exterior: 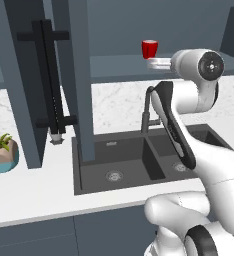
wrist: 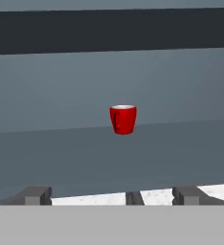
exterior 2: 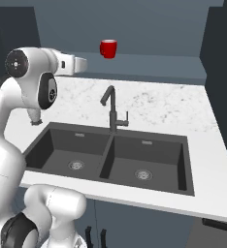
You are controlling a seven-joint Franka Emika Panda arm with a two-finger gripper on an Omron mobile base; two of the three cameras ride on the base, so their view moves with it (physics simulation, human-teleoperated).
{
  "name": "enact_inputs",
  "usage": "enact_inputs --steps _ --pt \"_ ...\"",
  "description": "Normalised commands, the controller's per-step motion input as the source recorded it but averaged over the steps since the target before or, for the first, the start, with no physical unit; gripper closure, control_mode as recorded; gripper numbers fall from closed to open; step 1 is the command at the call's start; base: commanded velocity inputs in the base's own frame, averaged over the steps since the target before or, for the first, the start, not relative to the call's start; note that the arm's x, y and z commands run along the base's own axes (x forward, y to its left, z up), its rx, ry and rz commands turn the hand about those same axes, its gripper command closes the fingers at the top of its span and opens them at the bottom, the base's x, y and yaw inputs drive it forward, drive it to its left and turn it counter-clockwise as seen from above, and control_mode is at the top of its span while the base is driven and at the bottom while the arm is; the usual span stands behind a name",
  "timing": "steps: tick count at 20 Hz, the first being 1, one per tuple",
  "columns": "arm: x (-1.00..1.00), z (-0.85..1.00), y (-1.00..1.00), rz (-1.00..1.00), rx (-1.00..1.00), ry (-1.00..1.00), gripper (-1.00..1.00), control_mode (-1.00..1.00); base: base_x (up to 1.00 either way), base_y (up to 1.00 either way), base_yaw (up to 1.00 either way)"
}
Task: Gather all objects into one cabinet and sort the glasses and bowls to opposite sides.
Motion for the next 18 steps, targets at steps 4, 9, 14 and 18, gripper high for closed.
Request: enact_inputs --steps 4,9,14,18 --pt "0.56 0.00 0.00 -0.02 0.00 0.02 -1.00 -1.00 0.00 0.00 0.00" --pt "0.50 0.00 -0.03 -0.11 0.00 0.02 -1.00 -1.00 0.00 0.00 0.00" --pt "0.39 0.00 0.00 -0.13 0.00 0.01 -1.00 -1.00 0.00 0.00 0.00" --pt "0.29 -0.02 -0.03 -0.06 0.00 0.00 -1.00 -1.00 0.00 0.00 0.00"
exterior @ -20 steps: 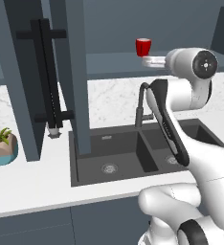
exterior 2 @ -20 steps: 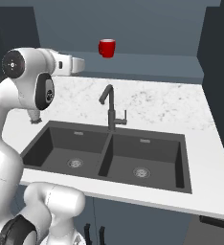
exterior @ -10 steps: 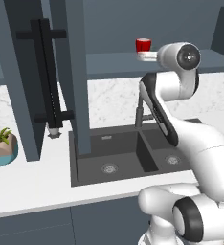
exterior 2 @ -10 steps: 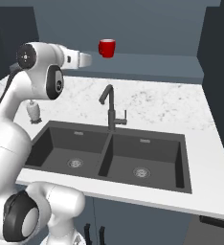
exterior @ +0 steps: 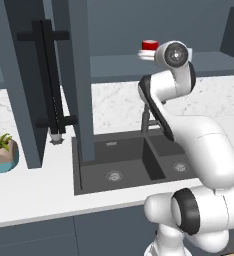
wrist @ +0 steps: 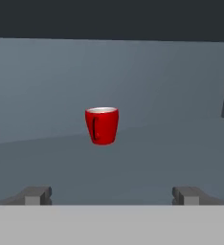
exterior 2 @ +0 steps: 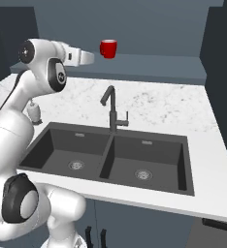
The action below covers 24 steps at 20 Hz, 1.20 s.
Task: Gather all objects into one cabinet and sort the glasses and bowls to opposite sides.
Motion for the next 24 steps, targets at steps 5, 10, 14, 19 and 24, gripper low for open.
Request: enact_inputs --steps 5,10,14,19,24 --pt "0.33 0.00 0.00 -0.03 0.00 0.00 -1.00 -1.00 0.00 0.00 0.00" --pt "0.31 0.00 0.00 -0.01 0.00 0.00 -1.00 -1.00 0.00 0.00 0.00" --pt "0.32 0.00 0.00 0.00 0.00 0.00 -1.00 -1.00 0.00 0.00 0.00" --pt "0.34 0.00 0.00 0.00 0.00 0.01 -1.00 -1.00 0.00 0.00 0.00" --pt "0.40 0.00 0.00 0.00 0.00 0.03 -1.00 -1.00 0.00 0.00 0.00"
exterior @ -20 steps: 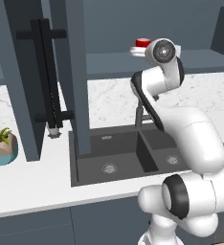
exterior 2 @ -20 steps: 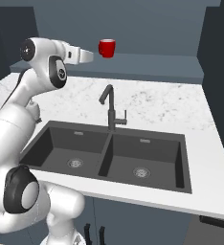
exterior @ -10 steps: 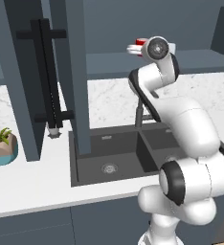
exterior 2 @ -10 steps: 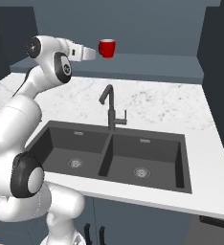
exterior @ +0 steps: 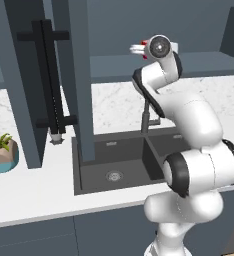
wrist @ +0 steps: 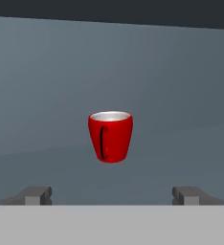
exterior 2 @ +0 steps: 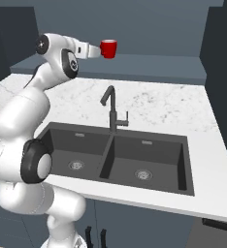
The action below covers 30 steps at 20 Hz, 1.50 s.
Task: Gather all objects into one cabinet and sort the glasses and bowls to opposite sides.
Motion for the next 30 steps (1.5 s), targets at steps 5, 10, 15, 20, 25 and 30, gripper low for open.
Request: enact_inputs --steps 5,10,15,20,25,30 --pt "0.43 0.00 0.00 0.00 0.00 0.05 -1.00 -1.00 0.00 0.00 0.00" --pt "0.45 0.00 0.00 0.00 0.00 0.07 -1.00 -1.00 0.00 0.00 0.00" --pt "0.42 0.00 0.00 0.00 0.00 0.06 -1.00 -1.00 0.00 0.00 0.00" --pt "0.44 0.00 0.00 0.00 0.00 0.07 -1.00 -1.00 0.00 0.00 0.00" --pt "0.32 0.00 -0.18 0.00 0.05 0.05 -1.00 -1.00 0.00 0.00 0.00" --pt "0.14 0.00 -0.28 -0.02 0.06 0.01 -1.00 -1.00 0.00 0.00 0.00"
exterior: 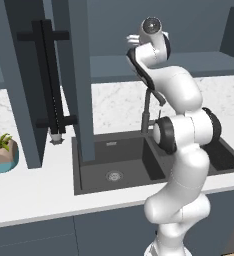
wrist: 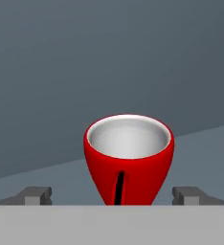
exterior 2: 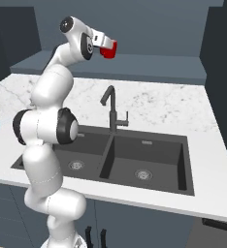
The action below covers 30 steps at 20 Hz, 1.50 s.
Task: Gather all objects into one cabinet and sort the glasses and bowls to opposite sides.
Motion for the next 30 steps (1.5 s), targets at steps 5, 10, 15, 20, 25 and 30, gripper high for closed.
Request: enact_inputs --steps 5,10,15,20,25,30 --pt "0.05 0.00 -0.11 -0.01 0.01 0.00 -1.00 -1.00 0.00 0.00 0.00" --pt "0.00 -0.02 -0.04 0.00 0.00 0.00 -1.00 -1.00 0.00 0.00 0.00" --pt "0.00 -0.11 -0.04 0.00 0.00 0.00 -1.00 -1.00 0.00 0.00 0.00" --pt "0.00 -0.10 0.00 0.00 0.00 0.01 -1.00 -1.00 0.00 0.00 0.00" --pt "0.03 -0.01 0.00 -0.01 0.00 0.03 -1.00 -1.00 0.00 0.00 0.00" --pt "0.06 0.00 0.00 -0.01 0.00 0.01 -1.00 -1.00 0.00 0.00 0.00"
